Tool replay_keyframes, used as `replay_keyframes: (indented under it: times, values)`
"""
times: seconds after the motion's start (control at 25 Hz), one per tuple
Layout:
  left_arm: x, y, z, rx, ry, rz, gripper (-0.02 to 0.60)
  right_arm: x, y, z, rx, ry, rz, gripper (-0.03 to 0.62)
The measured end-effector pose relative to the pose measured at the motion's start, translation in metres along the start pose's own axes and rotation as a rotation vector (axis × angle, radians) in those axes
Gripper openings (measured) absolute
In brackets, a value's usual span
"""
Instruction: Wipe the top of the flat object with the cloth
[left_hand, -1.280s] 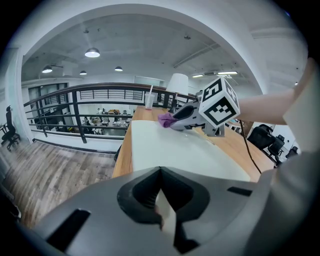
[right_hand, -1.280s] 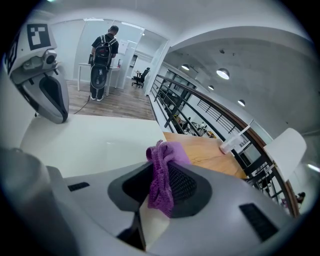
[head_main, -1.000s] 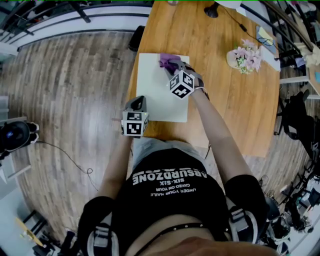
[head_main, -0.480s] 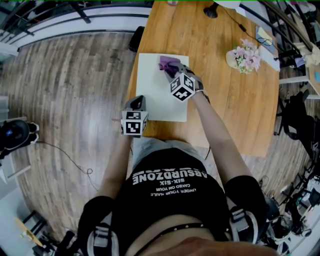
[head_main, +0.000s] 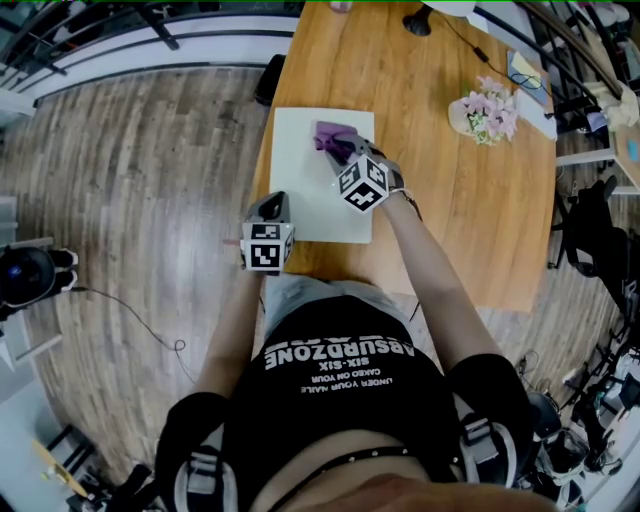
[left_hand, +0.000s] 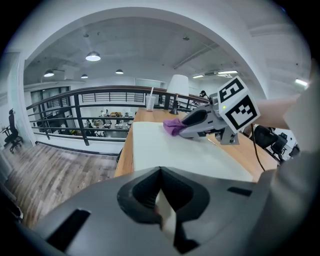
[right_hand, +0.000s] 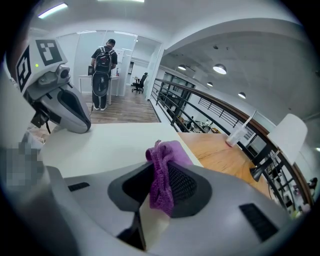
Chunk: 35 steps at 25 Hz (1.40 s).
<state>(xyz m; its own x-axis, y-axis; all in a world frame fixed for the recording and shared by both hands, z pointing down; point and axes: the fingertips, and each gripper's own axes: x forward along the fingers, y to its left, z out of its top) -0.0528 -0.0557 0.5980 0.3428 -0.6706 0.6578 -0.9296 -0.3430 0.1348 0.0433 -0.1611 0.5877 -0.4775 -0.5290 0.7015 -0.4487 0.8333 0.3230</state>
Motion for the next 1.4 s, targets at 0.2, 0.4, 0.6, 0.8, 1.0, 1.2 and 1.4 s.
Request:
replay_keyframes:
  times: [0.2,0.4,0.6,0.8,1.0,1.2,1.4]
  values:
    - [0.001,0.000,-0.001,0.003,0.001,-0.001,0.015,-0.006,0.010,-0.003,0.000,-0.005,0.013,0.101]
    - [0.000,-0.001,-0.002,0.008,-0.001,0.000,0.015,-0.012,0.021,-0.004,0.001,-0.003,0.025,0.101]
    - [0.003,-0.003,0.000,0.015,-0.004,0.002,0.015,-0.020,0.031,-0.008,0.018,-0.012,0.038,0.101]
    - [0.001,-0.001,0.000,0.018,-0.009,-0.001,0.015,-0.030,0.050,-0.008,0.018,-0.006,0.065,0.101]
    - [-0.001,0.000,-0.001,0.003,-0.025,0.004,0.015,-0.044,0.075,-0.012,0.024,-0.021,0.083,0.101]
    - [0.003,0.002,-0.002,-0.002,-0.037,0.010,0.015,-0.057,0.094,-0.017,0.027,-0.030,0.111,0.101]
    - [0.000,-0.002,-0.002,0.008,-0.027,0.011,0.015,-0.068,0.110,-0.020,0.028,-0.030,0.149,0.101]
